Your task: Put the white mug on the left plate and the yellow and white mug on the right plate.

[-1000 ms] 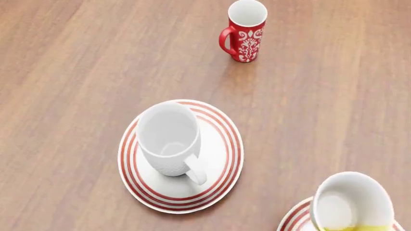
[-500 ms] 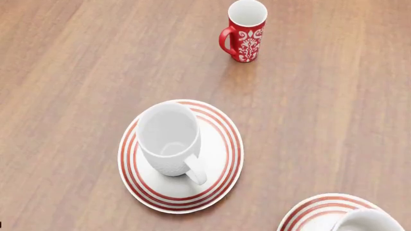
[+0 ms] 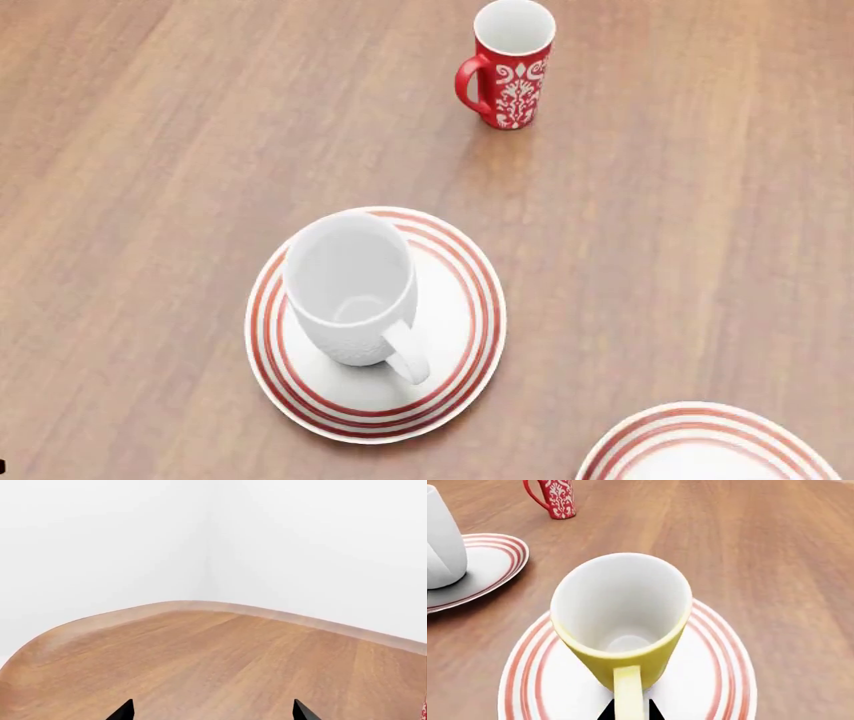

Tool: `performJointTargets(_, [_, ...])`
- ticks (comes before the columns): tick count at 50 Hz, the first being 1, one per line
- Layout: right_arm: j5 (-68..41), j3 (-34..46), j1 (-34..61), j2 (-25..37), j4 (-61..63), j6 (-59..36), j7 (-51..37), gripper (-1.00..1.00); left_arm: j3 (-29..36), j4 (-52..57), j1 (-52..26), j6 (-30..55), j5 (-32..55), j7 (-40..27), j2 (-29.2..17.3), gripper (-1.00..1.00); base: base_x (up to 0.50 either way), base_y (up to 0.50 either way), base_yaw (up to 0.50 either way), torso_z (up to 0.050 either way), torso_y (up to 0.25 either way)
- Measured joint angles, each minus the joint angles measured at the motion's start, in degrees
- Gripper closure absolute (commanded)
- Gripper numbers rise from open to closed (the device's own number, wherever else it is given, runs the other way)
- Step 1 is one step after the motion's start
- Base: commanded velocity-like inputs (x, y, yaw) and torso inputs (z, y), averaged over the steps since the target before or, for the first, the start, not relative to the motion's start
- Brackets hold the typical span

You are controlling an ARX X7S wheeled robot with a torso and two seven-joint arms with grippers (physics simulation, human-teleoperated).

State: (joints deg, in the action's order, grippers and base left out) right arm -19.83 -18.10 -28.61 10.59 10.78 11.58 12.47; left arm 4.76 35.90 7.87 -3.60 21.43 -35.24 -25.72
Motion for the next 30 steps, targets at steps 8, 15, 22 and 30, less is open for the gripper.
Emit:
performJointTargets(8, [0.0,0.4,0.6,-0.1,-1.6,1.0,0.0,-1.0,0.0,0.1,0.0,0.0,0.1,-0.1,-0.1,-1.0,0.0,0.0,0.0,0.0,0.0])
performJointTargets(15, [-1.3,0.2,0.2,-0.4,-1.6,3.2,0.7,-1.0,0.0,0.2,0.0,0.0,0.1,-0.2,-0.1,-1.0,0.0,0.0,0.0,0.0,0.0])
performJointTargets(22, [-4.8,-0.4,-1.2,-1.1,-0.9,9.0,3.5,-1.0,0.0,0.2,0.0,0.0,0.2,-0.3,-0.2,-1.0,0.0,0.0,0.0,0.0,0.0])
performJointTargets(30, [-10.6,-0.8,-3.4,-1.8,1.0,16.4,7.8,-1.0,0.0,0.3,-0.1,0.1,0.3,-0.4,-0.3,-1.0,0.0,0.0,0.0,0.0,0.0])
